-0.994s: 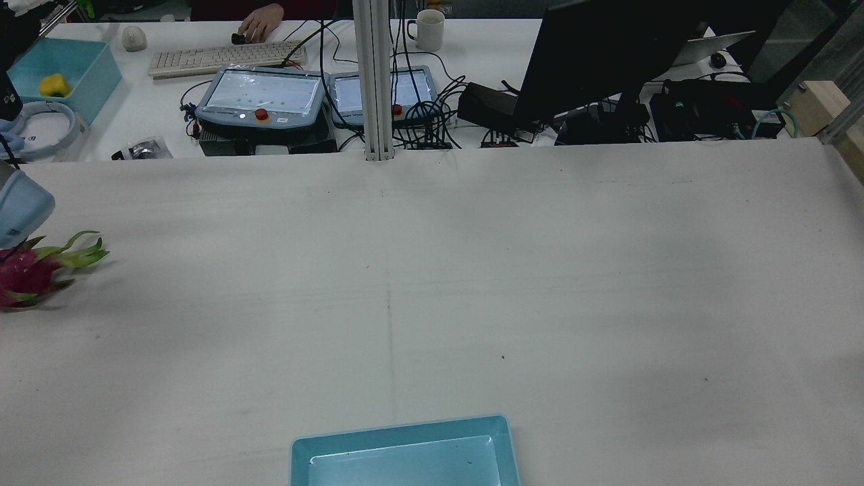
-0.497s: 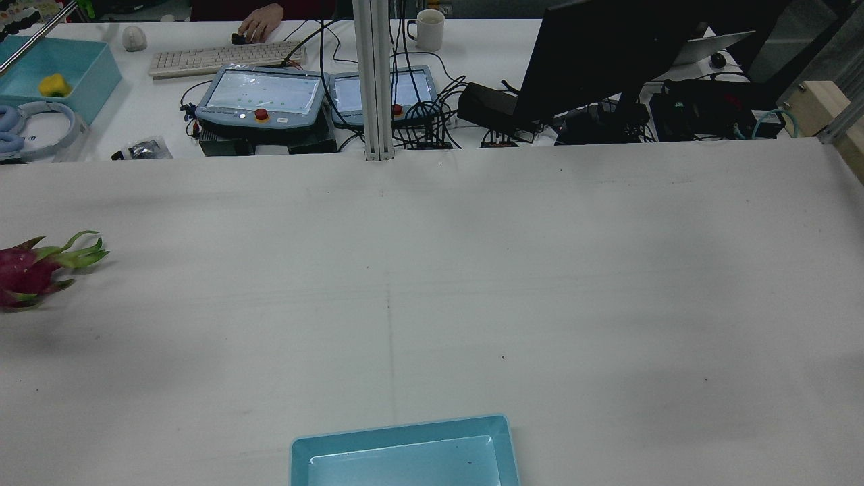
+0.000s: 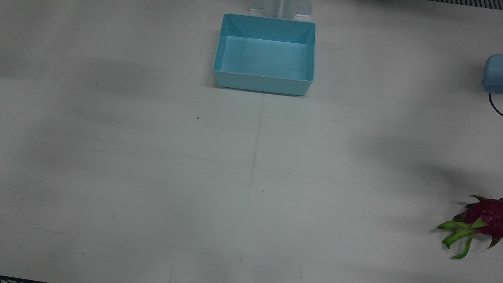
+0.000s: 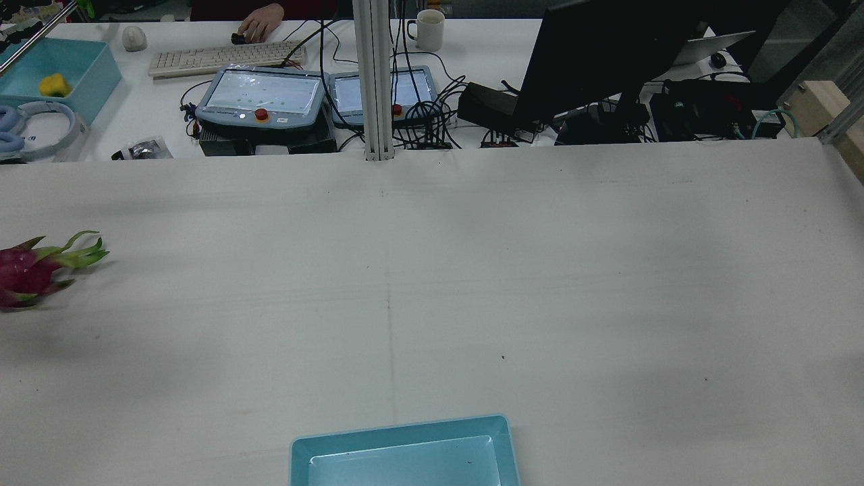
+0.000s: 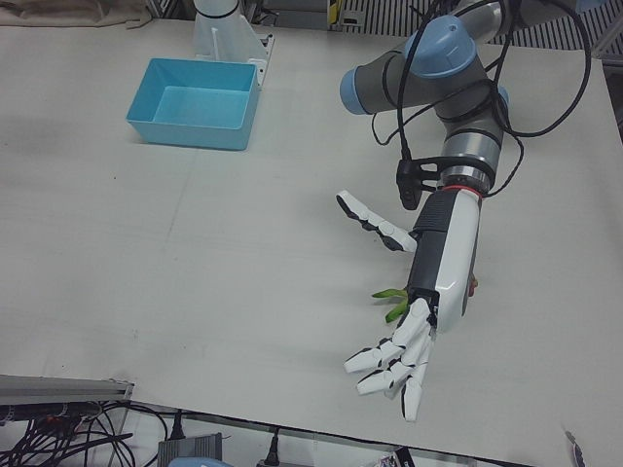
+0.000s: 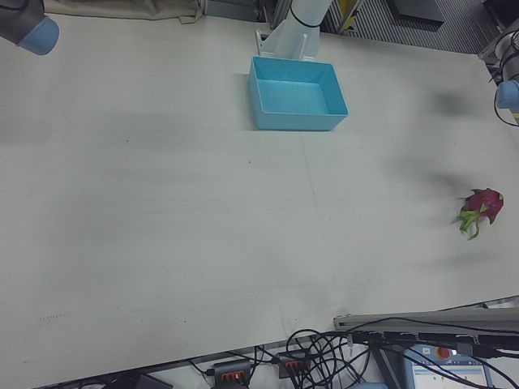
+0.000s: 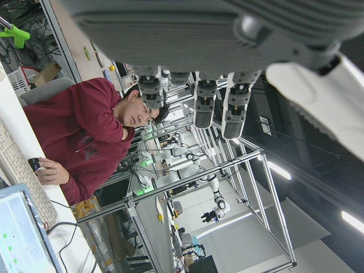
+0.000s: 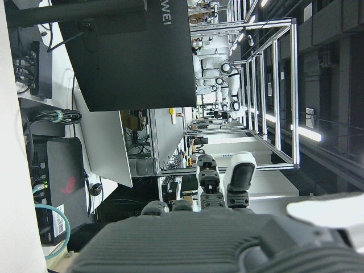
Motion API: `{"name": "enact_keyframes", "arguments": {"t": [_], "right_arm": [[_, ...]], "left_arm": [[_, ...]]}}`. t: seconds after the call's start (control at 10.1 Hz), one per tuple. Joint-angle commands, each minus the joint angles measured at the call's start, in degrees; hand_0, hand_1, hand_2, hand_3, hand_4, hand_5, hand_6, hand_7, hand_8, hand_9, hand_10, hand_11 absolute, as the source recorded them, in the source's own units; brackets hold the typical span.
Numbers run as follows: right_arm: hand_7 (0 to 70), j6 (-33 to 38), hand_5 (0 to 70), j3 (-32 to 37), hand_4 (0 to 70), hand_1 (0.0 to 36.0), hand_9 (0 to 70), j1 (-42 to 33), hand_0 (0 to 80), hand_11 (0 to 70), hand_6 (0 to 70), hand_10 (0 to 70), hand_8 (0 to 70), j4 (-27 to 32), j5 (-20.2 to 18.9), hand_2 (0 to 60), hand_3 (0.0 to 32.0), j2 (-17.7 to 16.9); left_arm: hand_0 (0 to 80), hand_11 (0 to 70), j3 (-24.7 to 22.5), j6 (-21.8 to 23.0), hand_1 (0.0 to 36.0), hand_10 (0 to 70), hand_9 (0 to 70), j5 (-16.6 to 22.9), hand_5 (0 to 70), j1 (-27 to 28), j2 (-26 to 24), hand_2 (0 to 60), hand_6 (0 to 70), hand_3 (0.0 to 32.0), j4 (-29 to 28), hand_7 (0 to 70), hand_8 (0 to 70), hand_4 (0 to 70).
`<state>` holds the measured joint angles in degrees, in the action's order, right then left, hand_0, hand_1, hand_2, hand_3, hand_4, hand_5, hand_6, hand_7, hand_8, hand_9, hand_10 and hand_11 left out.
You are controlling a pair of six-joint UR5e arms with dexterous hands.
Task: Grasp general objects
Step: 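Lower the left hand beside the dragon fruit on the table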
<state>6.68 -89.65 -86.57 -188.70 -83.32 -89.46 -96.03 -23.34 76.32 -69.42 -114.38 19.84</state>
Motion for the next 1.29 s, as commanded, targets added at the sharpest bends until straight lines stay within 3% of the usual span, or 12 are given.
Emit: {"name": "enact_keyframes", "arguments": {"t": [0.0, 0.3, 0.6, 0.8, 0.89, 0.99, 1.09, 1.19], "right_arm": [[0.0, 0.0, 0.0, 0.0, 0.0, 0.0, 0.0, 0.0, 0.0, 0.0, 0.0, 0.0, 0.0, 0.0, 0.0, 0.0, 0.0, 0.0], [0.0, 0.0, 0.0, -0.1, 0.0, 0.0, 0.0, 0.0, 0.0, 0.0, 0.0, 0.0, 0.0, 0.0, 0.0, 0.0, 0.0, 0.0], [0.0, 0.0, 0.0, 0.0, 0.0, 0.0, 0.0, 0.0, 0.0, 0.0, 0.0, 0.0, 0.0, 0.0, 0.0, 0.0, 0.0, 0.0], [0.0, 0.0, 0.0, -0.1, 0.0, 0.0, 0.0, 0.0, 0.0, 0.0, 0.0, 0.0, 0.0, 0.0, 0.0, 0.0, 0.0, 0.0], [0.0, 0.0, 0.0, -0.1, 0.0, 0.0, 0.0, 0.0, 0.0, 0.0, 0.0, 0.0, 0.0, 0.0, 0.0, 0.0, 0.0, 0.0], [0.0, 0.0, 0.0, -0.1, 0.0, 0.0, 0.0, 0.0, 0.0, 0.0, 0.0, 0.0, 0.0, 0.0, 0.0, 0.0, 0.0, 0.0], [0.0, 0.0, 0.0, -0.1, 0.0, 0.0, 0.0, 0.0, 0.0, 0.0, 0.0, 0.0, 0.0, 0.0, 0.0, 0.0, 0.0, 0.0], [0.0, 0.0, 0.0, -0.1, 0.0, 0.0, 0.0, 0.0, 0.0, 0.0, 0.0, 0.0, 0.0, 0.0, 0.0, 0.0, 0.0, 0.0]], "left_arm": [[48.4, 7.4, -3.4, -0.7, 6.7, 4.4, 3.6, 0.3, 21.8, 0.8, 0.0, 0.0, 11.0, 0.0, 0.2, 25.1, 1.2, 11.6], [48.5, 6.2, -7.8, -13.6, 6.1, 3.5, 3.6, 10.0, 22.0, 0.1, -1.4, 0.0, 11.0, 0.0, 1.9, 25.1, 1.2, 11.1], [47.1, 6.6, -8.8, -21.0, 3.6, 4.1, 3.7, 12.2, 18.1, 0.5, 0.9, 0.0, 12.2, 0.0, 5.0, 25.9, 3.6, 9.4], [46.5, 3.2, -10.6, -30.0, 2.3, 1.8, 2.8, 10.4, 12.6, 0.7, 1.0, 0.0, 6.9, 0.0, 18.3, 21.3, 3.8, 4.6], [46.6, 0.2, -10.6, -33.1, 2.8, 0.0, 2.7, 8.7, 10.5, 0.8, 2.4, 0.0, 3.5, 0.0, 21.7, 20.5, 4.0, 1.3], [48.8, 0.0, -11.7, -33.4, 7.5, 0.0, 2.6, 6.9, 10.9, 0.7, 4.4, 0.0, 0.2, 1.8, 23.7, 20.3, 2.8, 0.0], [51.2, 0.0, -13.6, -33.4, 11.8, 0.0, 2.7, 4.6, 13.8, 0.7, 5.7, 0.0, 0.0, 18.0, 27.7, 20.6, 2.1, 0.0], [51.2, 0.0, -14.4, -33.4, 12.8, 0.0, 2.3, 1.4, 9.8, 0.7, 6.7, 0.0, 0.0, 29.0, 31.6, 18.6, 1.3, 0.0]]}}
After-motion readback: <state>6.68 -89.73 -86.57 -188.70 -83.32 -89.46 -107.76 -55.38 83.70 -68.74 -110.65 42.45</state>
